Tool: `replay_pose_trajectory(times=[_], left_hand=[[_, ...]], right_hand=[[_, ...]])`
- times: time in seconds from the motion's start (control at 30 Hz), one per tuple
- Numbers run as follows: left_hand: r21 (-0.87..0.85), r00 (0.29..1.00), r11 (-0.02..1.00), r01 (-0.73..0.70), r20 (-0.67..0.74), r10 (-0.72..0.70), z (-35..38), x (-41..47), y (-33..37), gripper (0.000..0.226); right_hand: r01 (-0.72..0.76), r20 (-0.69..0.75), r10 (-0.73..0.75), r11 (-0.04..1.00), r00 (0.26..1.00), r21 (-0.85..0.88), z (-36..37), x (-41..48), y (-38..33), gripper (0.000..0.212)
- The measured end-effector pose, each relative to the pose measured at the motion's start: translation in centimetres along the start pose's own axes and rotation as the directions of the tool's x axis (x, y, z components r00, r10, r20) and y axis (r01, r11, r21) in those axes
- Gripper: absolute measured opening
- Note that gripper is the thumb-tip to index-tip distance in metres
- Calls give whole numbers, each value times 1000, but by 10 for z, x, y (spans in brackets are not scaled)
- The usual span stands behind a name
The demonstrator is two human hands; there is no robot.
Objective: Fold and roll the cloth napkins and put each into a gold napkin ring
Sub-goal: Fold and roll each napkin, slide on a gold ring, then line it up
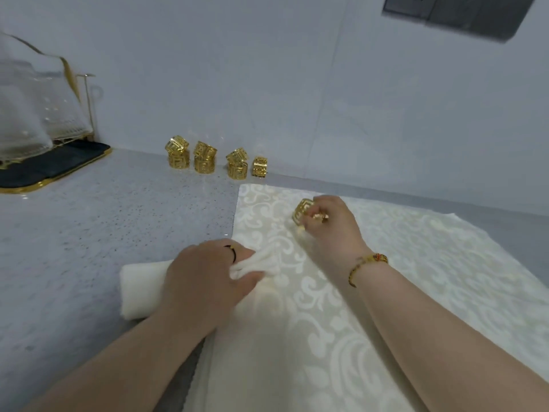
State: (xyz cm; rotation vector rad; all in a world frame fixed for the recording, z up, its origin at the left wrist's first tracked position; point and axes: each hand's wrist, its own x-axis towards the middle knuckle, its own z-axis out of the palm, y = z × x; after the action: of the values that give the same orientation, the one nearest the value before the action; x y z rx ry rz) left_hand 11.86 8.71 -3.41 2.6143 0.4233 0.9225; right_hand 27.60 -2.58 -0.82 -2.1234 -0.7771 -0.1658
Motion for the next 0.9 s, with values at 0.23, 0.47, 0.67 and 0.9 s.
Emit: replay_pose_trajectory(times=[0.23,0.47,0.67,0.9], left_hand=[[-115,997,991,-73,16,75,-8,-14,23,40],[-148,1000,989,-14,25,18,-8,-19,36,30],[-364,996,928,78,-10,-88,-12,-20,43,25],[-459,999,887,43,11,-43,-11,-25,66,40]], right_hand=[[64,166,-50,995,985,-81,-45,-104,-15,33],[-33,234,75,983,969,-180,-48,-131,-21,55],[-383,163,355,746,921,545,-57,-132,-23,41],[-383,260,282,630,923,675,-51,-140,-27,35]])
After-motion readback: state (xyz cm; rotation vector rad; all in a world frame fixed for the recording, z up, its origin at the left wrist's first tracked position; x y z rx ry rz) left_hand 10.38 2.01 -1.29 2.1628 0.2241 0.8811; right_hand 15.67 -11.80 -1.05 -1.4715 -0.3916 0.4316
